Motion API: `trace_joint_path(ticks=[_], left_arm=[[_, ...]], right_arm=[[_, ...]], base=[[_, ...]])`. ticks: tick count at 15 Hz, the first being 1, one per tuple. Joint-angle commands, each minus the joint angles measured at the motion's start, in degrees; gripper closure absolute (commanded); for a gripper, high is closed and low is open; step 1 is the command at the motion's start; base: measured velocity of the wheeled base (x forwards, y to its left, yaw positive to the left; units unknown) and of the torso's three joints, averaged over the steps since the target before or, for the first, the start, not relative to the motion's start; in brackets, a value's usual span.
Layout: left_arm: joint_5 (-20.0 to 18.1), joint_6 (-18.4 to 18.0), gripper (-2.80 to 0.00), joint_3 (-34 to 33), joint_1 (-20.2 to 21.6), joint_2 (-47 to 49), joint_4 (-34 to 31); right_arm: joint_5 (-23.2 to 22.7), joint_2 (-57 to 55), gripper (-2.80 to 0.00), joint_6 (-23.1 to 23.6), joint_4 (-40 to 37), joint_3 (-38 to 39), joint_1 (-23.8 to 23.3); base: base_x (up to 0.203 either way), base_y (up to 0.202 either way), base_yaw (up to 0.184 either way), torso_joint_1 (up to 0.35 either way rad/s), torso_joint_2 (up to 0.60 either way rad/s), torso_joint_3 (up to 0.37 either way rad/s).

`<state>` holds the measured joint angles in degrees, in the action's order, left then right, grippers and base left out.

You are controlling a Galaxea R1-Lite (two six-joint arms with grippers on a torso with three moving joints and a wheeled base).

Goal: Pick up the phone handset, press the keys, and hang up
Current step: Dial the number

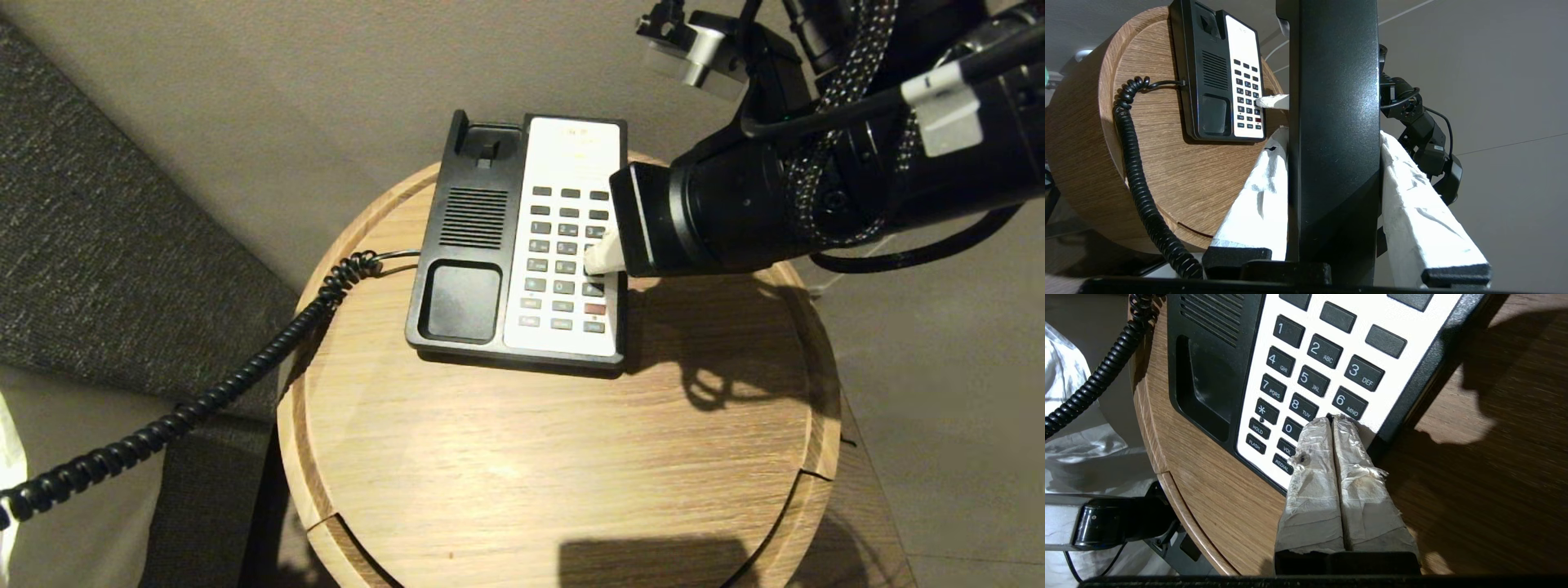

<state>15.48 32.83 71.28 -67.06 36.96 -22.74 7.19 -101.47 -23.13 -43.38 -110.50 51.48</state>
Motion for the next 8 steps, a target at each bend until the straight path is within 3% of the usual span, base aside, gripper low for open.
trace_joint_path(ticks=[1, 8], left_arm=[[0.11, 0.22, 0.00, -0.20, -0.03, -0.16, -0.12], [0.07, 0.22, 0.00, -0.61, -0.17, -0.49, -0.12]], right_arm=[[0.19, -0.74, 0.00, -0.08, -0.13, 0.02, 0.02], [0.45, -0.44, 0.00, 0.20, -0.74, 0.19, 0.02]], base=[[0.000, 0.000, 0.000, 0.000, 0.00, 0.000], [0.000, 0.000, 0.000, 0.000, 0.00, 0.000]])
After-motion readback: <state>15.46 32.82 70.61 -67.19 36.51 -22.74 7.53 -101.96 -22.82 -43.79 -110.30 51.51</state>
